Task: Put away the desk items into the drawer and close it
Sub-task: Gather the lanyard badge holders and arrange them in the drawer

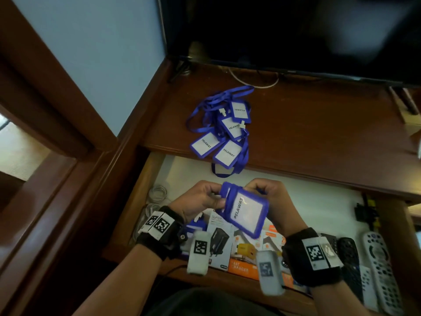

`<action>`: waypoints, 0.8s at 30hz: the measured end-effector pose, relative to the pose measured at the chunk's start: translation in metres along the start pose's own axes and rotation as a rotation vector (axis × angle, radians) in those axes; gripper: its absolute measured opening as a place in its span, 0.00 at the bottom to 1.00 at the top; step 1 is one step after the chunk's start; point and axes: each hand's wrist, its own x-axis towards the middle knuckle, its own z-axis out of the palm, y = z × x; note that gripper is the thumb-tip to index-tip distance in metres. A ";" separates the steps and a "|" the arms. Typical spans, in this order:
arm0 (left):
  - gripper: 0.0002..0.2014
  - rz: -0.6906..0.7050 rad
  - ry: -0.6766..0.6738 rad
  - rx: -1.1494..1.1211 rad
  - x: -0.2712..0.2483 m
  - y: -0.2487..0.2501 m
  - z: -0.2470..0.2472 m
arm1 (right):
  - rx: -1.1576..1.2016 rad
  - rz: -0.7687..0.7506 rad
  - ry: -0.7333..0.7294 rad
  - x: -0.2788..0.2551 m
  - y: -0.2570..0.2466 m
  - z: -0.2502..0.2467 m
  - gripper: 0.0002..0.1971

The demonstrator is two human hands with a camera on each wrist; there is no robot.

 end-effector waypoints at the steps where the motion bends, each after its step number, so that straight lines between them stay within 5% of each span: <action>1: 0.13 0.027 0.019 -0.061 -0.002 -0.001 0.000 | 0.035 -0.013 -0.012 0.002 -0.002 0.005 0.05; 5: 0.15 0.100 0.143 -0.229 -0.006 -0.002 0.001 | 0.276 0.073 -0.005 0.005 -0.011 0.022 0.14; 7: 0.16 0.145 0.198 -0.276 -0.008 0.000 0.001 | 0.247 0.060 -0.027 0.009 -0.013 0.035 0.08; 9: 0.16 0.176 0.289 -0.328 -0.012 0.001 -0.002 | 0.231 0.159 -0.047 0.020 -0.006 0.049 0.20; 13: 0.15 0.201 0.431 -0.358 -0.022 -0.001 -0.009 | 0.319 0.269 -0.090 0.035 -0.001 0.080 0.15; 20: 0.09 0.030 0.632 -0.358 -0.043 -0.016 -0.039 | 0.233 0.409 -0.197 0.035 0.014 0.107 0.12; 24: 0.06 -0.145 0.739 -0.255 -0.053 -0.031 -0.065 | 0.237 0.501 -0.142 0.034 0.035 0.101 0.11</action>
